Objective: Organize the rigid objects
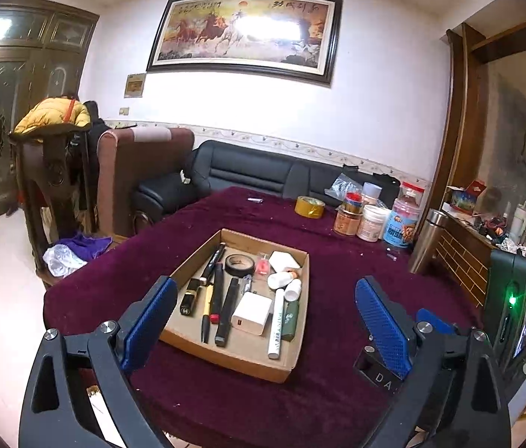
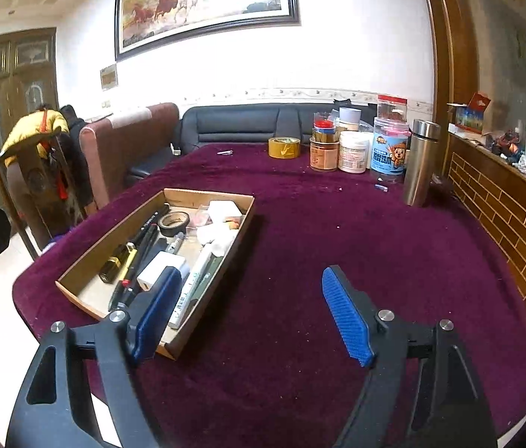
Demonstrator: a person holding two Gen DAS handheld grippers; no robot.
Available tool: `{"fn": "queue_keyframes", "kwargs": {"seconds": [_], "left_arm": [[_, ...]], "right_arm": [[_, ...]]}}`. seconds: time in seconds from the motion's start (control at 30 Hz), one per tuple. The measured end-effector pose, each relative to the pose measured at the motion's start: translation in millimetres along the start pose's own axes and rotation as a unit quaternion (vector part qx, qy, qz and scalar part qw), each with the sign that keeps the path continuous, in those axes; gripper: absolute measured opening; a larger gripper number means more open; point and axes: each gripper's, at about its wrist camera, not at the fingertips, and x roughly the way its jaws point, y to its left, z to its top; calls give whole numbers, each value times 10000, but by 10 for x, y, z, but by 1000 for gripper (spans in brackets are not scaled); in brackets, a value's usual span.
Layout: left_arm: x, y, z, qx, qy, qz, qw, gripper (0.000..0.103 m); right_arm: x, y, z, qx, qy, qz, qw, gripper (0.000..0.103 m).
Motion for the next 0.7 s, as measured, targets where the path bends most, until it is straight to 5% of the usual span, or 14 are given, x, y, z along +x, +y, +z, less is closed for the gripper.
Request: {"fn": "queue_keyframes", "kwargs": {"seconds": [0.7], "left_arm": [[75, 134, -137, -33, 156, 640, 9978, 96]], "right_arm": [[0, 107, -127, -317, 118, -499, 9982, 78]]}}
